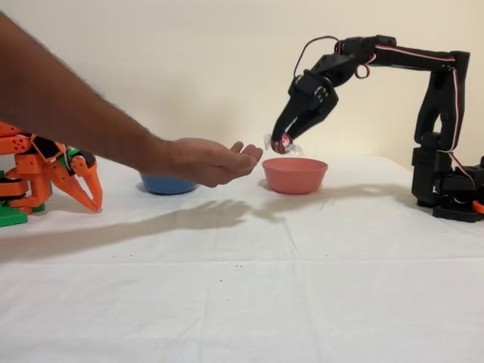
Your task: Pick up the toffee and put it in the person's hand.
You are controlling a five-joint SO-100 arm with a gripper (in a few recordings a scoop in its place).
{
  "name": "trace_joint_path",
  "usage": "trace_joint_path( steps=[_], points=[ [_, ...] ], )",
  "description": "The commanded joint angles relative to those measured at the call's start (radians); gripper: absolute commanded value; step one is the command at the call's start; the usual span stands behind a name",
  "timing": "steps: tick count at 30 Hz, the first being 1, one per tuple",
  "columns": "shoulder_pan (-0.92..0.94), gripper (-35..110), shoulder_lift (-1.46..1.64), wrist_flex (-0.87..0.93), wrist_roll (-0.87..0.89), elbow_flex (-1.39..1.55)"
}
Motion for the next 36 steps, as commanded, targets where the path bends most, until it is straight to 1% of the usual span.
trace_joint_path(
  steps=[1, 10, 19, 36],
  points=[
    [0.02, 0, 0.069, 0.015, -0.023, -0.167],
    [0.051, 0, -0.074, 0.017, -0.052, -0.376],
    [0.055, 0, -0.222, 0.015, -0.069, -0.506],
    [0.048, 0, -0.351, -0.018, -0.086, -0.541]
  ],
)
